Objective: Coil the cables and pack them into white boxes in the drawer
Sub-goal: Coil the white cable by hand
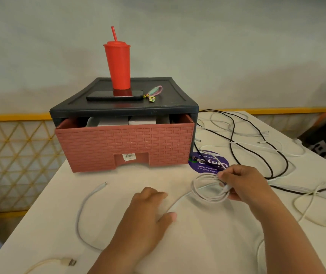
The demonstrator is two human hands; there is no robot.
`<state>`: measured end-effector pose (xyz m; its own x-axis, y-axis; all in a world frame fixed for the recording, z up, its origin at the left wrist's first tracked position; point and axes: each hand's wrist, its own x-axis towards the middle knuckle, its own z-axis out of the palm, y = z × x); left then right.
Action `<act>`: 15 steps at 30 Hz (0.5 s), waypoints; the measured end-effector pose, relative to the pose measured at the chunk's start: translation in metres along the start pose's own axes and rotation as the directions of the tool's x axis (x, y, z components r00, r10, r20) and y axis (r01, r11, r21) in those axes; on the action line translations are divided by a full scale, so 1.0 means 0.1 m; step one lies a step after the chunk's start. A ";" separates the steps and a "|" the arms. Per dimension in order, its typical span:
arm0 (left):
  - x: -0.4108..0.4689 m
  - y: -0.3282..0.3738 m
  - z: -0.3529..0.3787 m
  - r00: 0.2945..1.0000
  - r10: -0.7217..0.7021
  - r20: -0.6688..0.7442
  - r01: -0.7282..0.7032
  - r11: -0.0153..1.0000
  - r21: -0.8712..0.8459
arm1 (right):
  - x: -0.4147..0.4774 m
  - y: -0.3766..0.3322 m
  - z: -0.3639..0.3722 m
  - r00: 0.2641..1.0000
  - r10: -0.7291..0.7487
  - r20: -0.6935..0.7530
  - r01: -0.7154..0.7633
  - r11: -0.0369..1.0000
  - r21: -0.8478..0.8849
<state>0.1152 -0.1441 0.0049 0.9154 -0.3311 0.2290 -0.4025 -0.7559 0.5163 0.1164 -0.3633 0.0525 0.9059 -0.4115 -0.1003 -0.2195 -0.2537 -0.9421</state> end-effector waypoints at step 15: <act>0.03 -0.08 0.00 0.994 -0.047 -0.100 0.056 0.995 0.085 | 0.15 0.23 -0.25 0.995 0.093 -0.029 -0.098 0.936 -0.339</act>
<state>0.1213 -0.1388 0.0014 0.9287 -0.2369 0.2853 -0.3490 -0.8186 0.4563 0.1157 -0.3971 0.0375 0.8706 -0.4584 -0.1786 -0.4167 -0.4941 -0.7631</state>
